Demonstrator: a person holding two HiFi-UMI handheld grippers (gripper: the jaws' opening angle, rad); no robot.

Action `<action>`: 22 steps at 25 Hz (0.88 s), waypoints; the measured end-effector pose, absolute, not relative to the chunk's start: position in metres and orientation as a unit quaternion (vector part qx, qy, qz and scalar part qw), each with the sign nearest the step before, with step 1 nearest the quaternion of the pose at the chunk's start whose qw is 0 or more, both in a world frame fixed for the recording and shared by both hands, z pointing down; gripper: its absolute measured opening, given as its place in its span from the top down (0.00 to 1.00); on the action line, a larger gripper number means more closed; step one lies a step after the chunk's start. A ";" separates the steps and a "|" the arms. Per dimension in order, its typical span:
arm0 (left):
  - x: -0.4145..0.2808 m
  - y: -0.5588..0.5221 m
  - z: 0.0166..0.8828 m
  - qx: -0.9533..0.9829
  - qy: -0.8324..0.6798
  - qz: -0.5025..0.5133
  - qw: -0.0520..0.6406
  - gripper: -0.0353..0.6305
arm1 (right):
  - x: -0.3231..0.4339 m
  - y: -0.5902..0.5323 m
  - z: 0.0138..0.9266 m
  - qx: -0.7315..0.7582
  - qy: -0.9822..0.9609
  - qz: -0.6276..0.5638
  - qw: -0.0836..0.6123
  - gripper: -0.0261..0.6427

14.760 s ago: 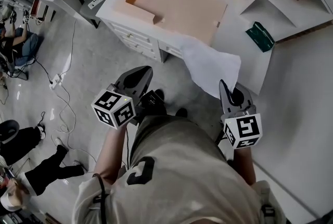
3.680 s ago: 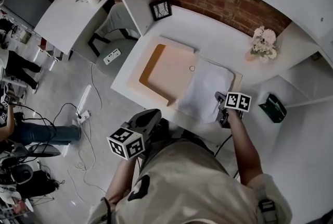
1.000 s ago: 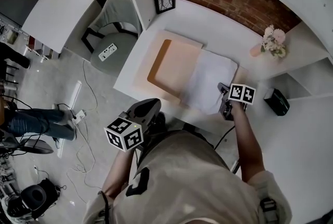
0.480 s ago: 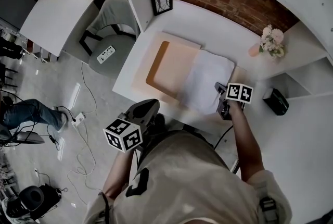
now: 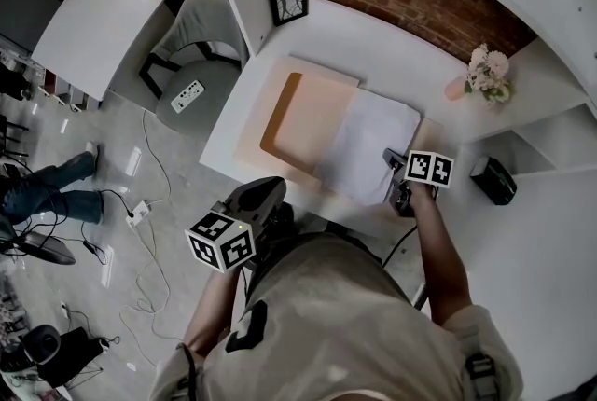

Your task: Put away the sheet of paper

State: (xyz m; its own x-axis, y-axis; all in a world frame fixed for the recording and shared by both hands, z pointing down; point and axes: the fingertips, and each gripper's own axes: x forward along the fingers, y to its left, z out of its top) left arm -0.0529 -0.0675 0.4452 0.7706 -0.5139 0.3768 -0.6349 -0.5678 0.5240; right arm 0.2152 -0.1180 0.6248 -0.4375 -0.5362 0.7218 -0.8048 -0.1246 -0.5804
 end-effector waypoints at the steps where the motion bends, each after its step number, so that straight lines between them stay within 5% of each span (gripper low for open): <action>1: -0.053 -0.068 0.445 0.881 -0.325 0.091 0.332 0.92 | 0.214 -0.117 0.624 0.514 -0.650 0.545 0.122 0.92; 22: -0.061 -0.073 0.450 0.876 -0.334 0.083 0.337 0.92 | 0.198 -0.128 0.624 0.494 -0.659 0.552 0.129 0.92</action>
State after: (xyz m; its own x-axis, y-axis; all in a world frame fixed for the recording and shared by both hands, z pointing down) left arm -0.0609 -0.0730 0.4495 0.7629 -0.5300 0.3704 -0.6415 -0.5491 0.5356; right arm 0.1981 -0.1279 0.6236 -0.4781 -0.5090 0.7158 -0.7941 -0.0977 -0.5999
